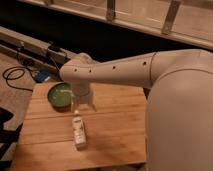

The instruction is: Place the bottle in the ceramic bowl

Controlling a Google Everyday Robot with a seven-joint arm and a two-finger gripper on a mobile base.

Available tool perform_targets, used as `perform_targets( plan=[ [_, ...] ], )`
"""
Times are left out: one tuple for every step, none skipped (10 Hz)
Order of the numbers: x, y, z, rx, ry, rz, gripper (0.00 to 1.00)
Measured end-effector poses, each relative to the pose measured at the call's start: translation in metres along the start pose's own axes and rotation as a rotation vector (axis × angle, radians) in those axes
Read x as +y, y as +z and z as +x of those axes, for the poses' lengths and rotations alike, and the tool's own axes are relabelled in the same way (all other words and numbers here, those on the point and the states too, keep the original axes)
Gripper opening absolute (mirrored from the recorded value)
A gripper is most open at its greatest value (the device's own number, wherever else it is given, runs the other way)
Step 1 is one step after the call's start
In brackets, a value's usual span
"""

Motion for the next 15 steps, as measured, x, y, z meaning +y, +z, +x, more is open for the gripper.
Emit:
perform_targets(
  plan=[
    [0.000, 0.000, 0.000, -0.002, -0.005, 0.001, 0.65],
    [0.003, 0.004, -0.002, -0.006, -0.038, -0.001, 0.65],
    [0.010, 0.013, -0.004, -0.003, -0.078, -0.005, 0.65],
    [0.018, 0.024, -0.005, 0.003, -0.118, -0.009, 0.65],
    [0.024, 0.041, -0.006, 0.013, -0.160, -0.021, 0.65],
    [0.030, 0.062, -0.007, 0.031, -0.194, -0.041, 0.65],
    [0.036, 0.075, -0.006, 0.045, -0.219, -0.059, 0.65],
    [0.045, 0.090, -0.005, 0.067, -0.250, -0.082, 0.65],
    [0.051, 0.100, -0.003, 0.089, -0.267, -0.098, 0.65],
    [0.054, 0.112, 0.001, 0.112, -0.278, -0.110, 0.65],
    [0.057, 0.124, 0.004, 0.131, -0.286, -0.118, 0.65],
    [0.061, 0.138, 0.009, 0.155, -0.297, -0.126, 0.65],
    [0.062, 0.144, 0.011, 0.165, -0.297, -0.133, 0.65],
    [0.061, 0.148, 0.012, 0.176, -0.296, -0.133, 0.65],
    [0.056, 0.155, 0.014, 0.189, -0.289, -0.131, 0.63]
  ],
)
